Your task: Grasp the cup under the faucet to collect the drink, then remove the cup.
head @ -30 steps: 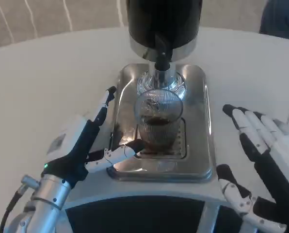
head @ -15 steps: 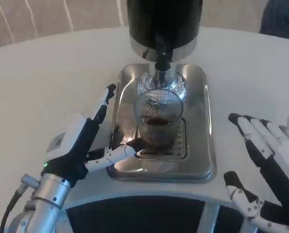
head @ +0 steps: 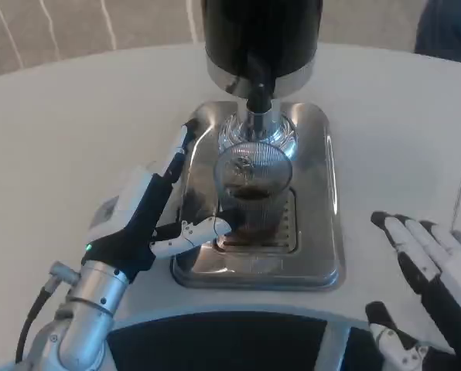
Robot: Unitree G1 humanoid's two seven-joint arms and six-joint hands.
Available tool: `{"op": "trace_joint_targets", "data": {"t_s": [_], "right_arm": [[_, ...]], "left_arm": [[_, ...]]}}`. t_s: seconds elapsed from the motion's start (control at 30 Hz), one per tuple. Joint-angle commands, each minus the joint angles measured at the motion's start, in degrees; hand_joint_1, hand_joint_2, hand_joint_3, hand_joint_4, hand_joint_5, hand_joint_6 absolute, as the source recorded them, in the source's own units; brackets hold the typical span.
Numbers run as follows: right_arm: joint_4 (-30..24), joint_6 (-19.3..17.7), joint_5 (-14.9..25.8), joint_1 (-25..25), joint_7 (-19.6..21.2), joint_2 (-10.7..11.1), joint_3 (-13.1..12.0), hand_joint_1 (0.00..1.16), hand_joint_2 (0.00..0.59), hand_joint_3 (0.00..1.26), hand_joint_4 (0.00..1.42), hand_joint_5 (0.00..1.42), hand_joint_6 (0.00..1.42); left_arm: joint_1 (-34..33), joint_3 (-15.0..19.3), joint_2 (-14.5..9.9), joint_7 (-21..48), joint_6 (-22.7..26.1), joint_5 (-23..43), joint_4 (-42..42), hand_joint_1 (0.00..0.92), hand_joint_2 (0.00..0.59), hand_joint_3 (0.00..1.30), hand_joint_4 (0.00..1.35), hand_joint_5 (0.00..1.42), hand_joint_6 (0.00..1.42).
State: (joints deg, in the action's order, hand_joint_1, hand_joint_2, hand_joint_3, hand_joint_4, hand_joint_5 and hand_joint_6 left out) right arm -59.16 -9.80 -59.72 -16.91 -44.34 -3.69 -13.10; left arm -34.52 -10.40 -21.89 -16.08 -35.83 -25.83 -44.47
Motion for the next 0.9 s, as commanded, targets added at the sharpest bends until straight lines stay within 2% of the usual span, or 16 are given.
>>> {"op": "trace_joint_targets", "data": {"t_s": [0.03,0.4,0.9], "right_arm": [[-0.84,2.61,-1.63,0.27,-0.09,-4.0,0.87,0.28,0.548,0.0,0.0,0.0,0.0],[-0.84,6.26,-4.54,-0.41,0.45,-3.03,4.54,0.27,0.55,0.0,0.0,0.0,0.0],[-0.84,5.45,-3.39,-2.93,2.53,-3.11,4.2,0.26,0.55,0.0,0.0,0.0,0.0]], "left_arm": [[-1.29,-0.71,0.26,-0.59,-0.65,-1.17,-1.48,0.186,0.033,0.0,0.0,0.1,0.13],[-3.2,-0.78,0.45,-0.18,-1.41,-1.63,-3.35,0.186,0.033,0.0,0.0,0.1,0.13],[-6.31,-2.13,1.41,2.47,-2.93,-1.03,-6.14,0.197,0.024,0.0,0.0,0.11,0.16]]}}
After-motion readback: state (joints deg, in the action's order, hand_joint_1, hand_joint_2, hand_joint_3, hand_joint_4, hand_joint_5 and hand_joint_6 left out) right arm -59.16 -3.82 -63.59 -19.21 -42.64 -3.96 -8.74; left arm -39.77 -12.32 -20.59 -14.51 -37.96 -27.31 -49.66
